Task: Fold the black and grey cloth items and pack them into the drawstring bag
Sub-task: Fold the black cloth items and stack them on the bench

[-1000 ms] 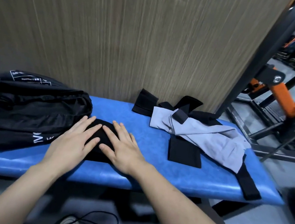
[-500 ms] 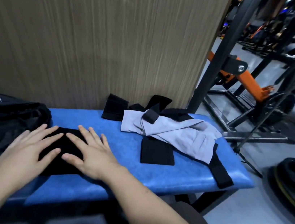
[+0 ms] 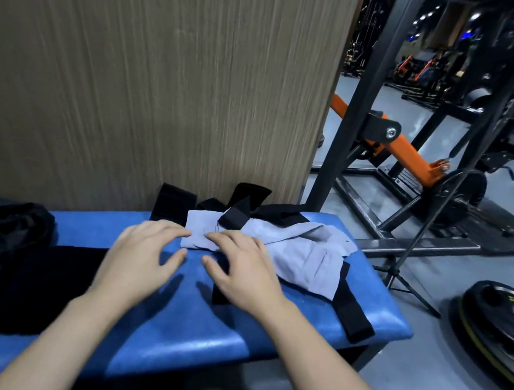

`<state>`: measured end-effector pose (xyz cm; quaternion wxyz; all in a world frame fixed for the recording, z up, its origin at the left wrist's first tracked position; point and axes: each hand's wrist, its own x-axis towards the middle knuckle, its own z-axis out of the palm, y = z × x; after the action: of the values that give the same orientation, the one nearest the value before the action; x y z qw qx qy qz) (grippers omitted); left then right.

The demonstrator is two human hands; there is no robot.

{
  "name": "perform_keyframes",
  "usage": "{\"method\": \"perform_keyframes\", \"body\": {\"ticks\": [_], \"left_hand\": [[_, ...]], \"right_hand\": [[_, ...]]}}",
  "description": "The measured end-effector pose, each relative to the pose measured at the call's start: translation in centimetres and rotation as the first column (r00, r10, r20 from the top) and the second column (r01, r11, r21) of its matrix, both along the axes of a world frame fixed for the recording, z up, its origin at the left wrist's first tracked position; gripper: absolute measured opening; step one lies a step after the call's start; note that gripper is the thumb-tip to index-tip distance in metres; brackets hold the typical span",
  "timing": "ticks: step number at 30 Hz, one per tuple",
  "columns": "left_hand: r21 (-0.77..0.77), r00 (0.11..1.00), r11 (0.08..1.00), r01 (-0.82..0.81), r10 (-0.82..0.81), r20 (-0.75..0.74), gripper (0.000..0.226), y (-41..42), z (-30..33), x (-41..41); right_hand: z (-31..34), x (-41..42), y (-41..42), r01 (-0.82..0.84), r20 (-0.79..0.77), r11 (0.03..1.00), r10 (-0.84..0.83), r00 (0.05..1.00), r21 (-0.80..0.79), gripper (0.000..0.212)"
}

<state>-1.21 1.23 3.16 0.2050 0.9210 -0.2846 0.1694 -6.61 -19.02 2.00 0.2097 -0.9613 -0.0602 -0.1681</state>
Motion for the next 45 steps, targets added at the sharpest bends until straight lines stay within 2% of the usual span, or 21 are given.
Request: {"method": "perform_keyframes", "body": {"ticks": [2, 5, 9, 16, 19, 21, 24, 30, 32, 35, 39, 42, 45], "left_hand": [[-0.018, 1.0, 0.999, 0.03, -0.03, 0.001, 0.043, -3.3, 0.3, 0.6], [-0.02, 0.997, 0.997, 0.073, -0.073, 0.0, 0.041, -8.6, 1.4, 2.3], [0.058, 0.989, 0.987, 0.148, -0.148, -0.007, 0.041, -15.0, 2.2, 5.0], [0.203, 0.994, 0.975, 0.092, -0.079, -0.069, 0.048, -21.5, 1.0, 9.4], [0.236, 0.994, 0.969, 0.067, -0.046, -0.095, 0.041, -22.4, -0.1, 10.3], [0.205, 0.992, 0.976, 0.07, -0.045, -0.12, 0.032, -22.7, -0.6, 10.6], [0.068, 0.99, 0.994, 0.08, -0.072, -0.12, 0.021, -23.0, -0.6, 10.3], [-0.164, 0.978, 0.968, 0.189, -0.201, -0.058, 0.02, -21.6, 3.1, 8.1], [-0.217, 0.962, 0.941, 0.261, -0.272, -0.022, 0.017, -20.7, 5.0, 6.9], [-0.373, 0.931, 0.86, 0.347, -0.364, 0.027, 0.016, -18.6, 7.5, 4.7], [-0.551, 0.934, 0.776, 0.307, -0.357, 0.017, 0.034, -14.2, 8.5, 1.2], [-0.506, 0.916, 0.79, 0.347, -0.402, 0.001, 0.041, -10.4, 6.8, -1.5], [-0.426, 0.904, 0.837, 0.342, -0.417, -0.094, 0.066, -7.3, 4.3, -4.1]], "right_hand": [[0.6, 0.2, -3.1, 0.072, 0.006, 0.997, -0.072, 0.997, -0.001, 0.053], [2.0, 1.1, -8.1, 0.179, 0.03, 0.98, -0.178, 0.984, -0.083, 0.045], [3.5, 2.8, -13.3, 0.253, -0.01, 0.956, -0.257, 0.966, -0.152, 0.042], [2.3, 6.8, -16.5, 0.241, -0.153, 0.919, -0.299, 0.942, -0.311, 0.05], [1.4, 8.0, -16.4, 0.223, -0.195, 0.915, -0.3, 0.934, -0.337, 0.054], [0.9, 8.5, -16.1, 0.216, -0.204, 0.918, -0.293, 0.934, -0.332, 0.053], [0.5, 8.8, -15.8, 0.229, -0.149, 0.906, -0.297, 0.943, -0.356, 0.049], [2.6, 7.6, -15.9, 0.351, 0.172, 0.868, -0.308, 0.936, -0.351, 0.021], [4.5, 6.5, -15.3, 0.348, 0.244, 0.889, -0.282, 0.928, -0.298, 0.013], [7.8, 3.9, -12.9, 0.357, 0.239, 0.932, -0.333, 0.912, -0.061, 0.008], [9.6, 0.4, -8.5, 0.317, 0.237, 0.927, -0.359, 0.903, 0.2, 0.015], [9.3, -1.3, -5.0, 0.249, 0.149, 0.9, -0.319, 0.936, 0.358, 0.013], [8.2, -2.1, -2.0, 0.215, 0.09, 0.861, -0.286, 0.954, 0.462, 0.013]]}}
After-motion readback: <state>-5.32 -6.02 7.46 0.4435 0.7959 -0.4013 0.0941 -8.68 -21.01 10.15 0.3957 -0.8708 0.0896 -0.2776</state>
